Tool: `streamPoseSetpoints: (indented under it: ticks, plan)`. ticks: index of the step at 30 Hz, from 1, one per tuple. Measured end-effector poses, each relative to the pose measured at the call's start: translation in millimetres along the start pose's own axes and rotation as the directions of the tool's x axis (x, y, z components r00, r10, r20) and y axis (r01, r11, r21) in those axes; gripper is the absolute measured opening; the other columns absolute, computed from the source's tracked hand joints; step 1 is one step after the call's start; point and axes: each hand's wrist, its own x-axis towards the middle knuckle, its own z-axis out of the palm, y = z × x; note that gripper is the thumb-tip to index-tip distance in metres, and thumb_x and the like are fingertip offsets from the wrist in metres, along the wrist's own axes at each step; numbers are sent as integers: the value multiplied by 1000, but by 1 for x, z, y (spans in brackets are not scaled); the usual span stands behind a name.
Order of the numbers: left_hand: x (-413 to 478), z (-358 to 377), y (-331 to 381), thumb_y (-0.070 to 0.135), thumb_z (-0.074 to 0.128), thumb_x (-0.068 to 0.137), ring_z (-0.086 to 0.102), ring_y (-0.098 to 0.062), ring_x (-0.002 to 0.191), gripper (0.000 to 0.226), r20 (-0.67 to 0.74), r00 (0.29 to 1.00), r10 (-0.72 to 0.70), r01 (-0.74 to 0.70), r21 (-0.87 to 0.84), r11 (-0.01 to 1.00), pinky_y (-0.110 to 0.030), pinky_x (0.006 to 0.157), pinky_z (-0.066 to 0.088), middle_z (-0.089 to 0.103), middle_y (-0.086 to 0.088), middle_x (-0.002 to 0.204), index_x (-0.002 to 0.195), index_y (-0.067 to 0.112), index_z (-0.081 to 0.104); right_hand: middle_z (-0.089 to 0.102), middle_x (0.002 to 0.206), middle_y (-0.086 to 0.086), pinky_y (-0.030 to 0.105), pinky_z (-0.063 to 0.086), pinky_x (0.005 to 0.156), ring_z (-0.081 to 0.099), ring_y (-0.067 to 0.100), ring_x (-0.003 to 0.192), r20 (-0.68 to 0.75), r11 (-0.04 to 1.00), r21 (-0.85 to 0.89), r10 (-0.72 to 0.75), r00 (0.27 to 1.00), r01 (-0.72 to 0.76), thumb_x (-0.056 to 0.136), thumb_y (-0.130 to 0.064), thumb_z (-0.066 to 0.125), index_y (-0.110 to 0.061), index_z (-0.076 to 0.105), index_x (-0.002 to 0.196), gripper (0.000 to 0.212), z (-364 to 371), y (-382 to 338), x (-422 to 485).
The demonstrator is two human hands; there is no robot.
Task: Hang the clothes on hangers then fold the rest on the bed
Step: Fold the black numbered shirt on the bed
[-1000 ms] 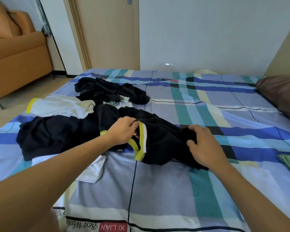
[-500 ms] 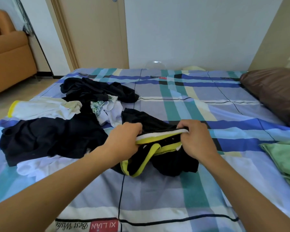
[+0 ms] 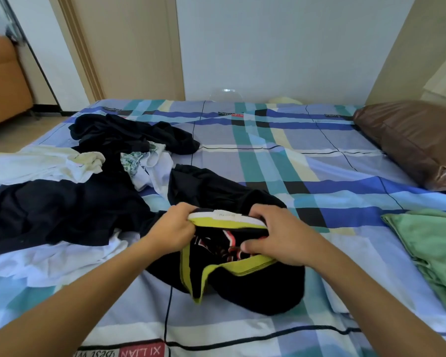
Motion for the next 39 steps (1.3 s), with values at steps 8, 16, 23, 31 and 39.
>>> streamPoseSetpoints:
  ticks: [8, 16, 23, 31, 39]
  plan:
    - [-42, -11, 44, 8, 65, 56, 72, -38, 89, 55, 229, 967, -113, 243, -692, 680, -41, 83, 57, 74, -22, 104, 111, 8, 67, 64, 89, -8, 33, 39, 63, 56, 21, 86, -271, 957, -263, 50, 961, -124, 81, -30, 67, -34, 58, 106, 28, 12, 11, 28]
    - [-20, 2, 0, 81, 66, 61, 67, -6, 87, 69, 54, 997, -49, 38, 188, 981, -35, 83, 56, 71, 13, 95, 111, 34, 58, 37, 133, 4, 54, 40, 104, 34, 32, 134, -146, 961, -155, 208, 967, -230, 83, -23, 64, -31, 60, 108, 27, 43, 42, 60]
    - [-9, 30, -24, 70, 73, 69, -11, -30, 155, 129, 179, 975, -134, 47, 425, 904, -61, 121, 14, -16, 1, 167, 157, 37, -16, 65, 61, -6, 29, 43, 63, 62, 8, 62, -4, 975, 185, 130, 992, -127, 95, -14, 55, -23, 62, 68, 30, 30, 36, 58]
    - [-9, 12, -4, 33, 73, 84, 69, -6, 105, 44, 285, 956, 70, 23, -312, 950, -18, 88, 52, 73, 11, 115, 127, 31, 61, 77, 97, 4, 38, 59, 85, 74, 18, 94, -78, 813, 560, -142, 987, 161, 97, -15, 67, -16, 72, 104, 9, 18, 5, 41]
    - [-16, 7, 27, 3, 56, 97, 72, -12, 59, 16, 51, 968, -246, 184, -811, 555, -17, 50, 51, 75, -5, 66, 89, 10, 69, 57, 124, -21, 16, 48, 87, 62, -1, 106, -39, 959, 272, -66, 997, 74, 76, -27, 87, -43, 30, 144, 90, 3, 20, 33]
